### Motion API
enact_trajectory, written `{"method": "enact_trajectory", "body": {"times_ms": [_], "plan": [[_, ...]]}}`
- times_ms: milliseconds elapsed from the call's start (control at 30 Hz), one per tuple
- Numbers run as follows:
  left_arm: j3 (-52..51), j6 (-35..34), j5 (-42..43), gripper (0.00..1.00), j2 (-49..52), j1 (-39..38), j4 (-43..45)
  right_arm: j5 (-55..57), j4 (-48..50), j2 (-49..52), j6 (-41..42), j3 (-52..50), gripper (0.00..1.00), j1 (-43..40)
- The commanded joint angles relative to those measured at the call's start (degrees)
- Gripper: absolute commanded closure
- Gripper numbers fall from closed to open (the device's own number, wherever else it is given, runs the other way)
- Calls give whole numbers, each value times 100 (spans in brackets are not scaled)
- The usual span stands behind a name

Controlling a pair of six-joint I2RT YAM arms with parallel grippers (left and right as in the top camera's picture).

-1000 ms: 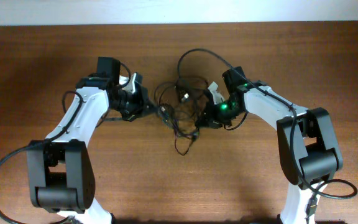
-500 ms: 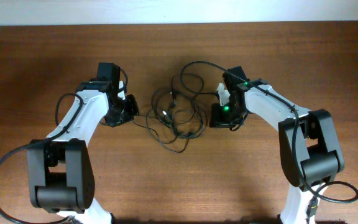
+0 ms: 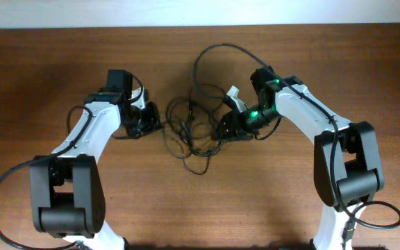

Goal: Untangle cables

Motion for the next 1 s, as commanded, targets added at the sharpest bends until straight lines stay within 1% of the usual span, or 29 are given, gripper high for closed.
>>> {"method": "enact_trajectory", "body": {"times_ms": [0,33,100,167,200,233,267,300,333,367,400,433,467,500,567,633,733,800,967], "plan": [[-33,763,2553,100,31,7,387,-890,273,31,-26,81,46,-37],[-33,765,2601,100,31,4,444,-892,501,31,540,81,47,-37],[-33,787,2494,100,31,4,435,-892,848,31,1344,81,47,-13],[-33,787,2498,100,31,4,417,-826,1357,31,1904,81,47,68],[-33,833,2500,100,31,4,389,-671,1475,31,2159,81,47,96],[-33,999,2496,100,31,-2,341,-210,1683,33,2833,79,47,146],[-37,1132,2483,100,31,-17,315,101,1867,42,3327,79,47,208],[-39,1281,2284,100,31,-57,262,289,2050,57,3628,79,47,278],[-39,1296,1880,100,31,-105,212,393,2210,70,3823,79,47,354],[-39,1294,1193,100,31,-184,131,520,2350,85,3980,79,47,452],[-39,1290,164,100,31,-313,9,675,2411,107,4015,79,47,553],[-50,1244,-448,100,31,-417,-55,793,2411,118,4028,79,47,623],[-107,1064,-876,100,31,-560,-59,894,2411,118,4030,79,47,684],[-160,944,-960,100,31,-684,-20,988,2415,118,4033,79,47,737],[-219,946,-968,100,31,-870,57,1143,2428,118,4070,79,47,809],[-223,946,-1003,100,31,-970,94,1346,2457,118,4288,76,47,848],[-223,946,-1003,100,31,-977,92,1515,2660,122,4747,68,47,848],[-225,946,-1003,100,31,-977,92,1517,2955,162,5316,63,47,855],[-225,949,-1003,100,31,-977,92,1589,3484,428,6290,63,47,1080]]}}
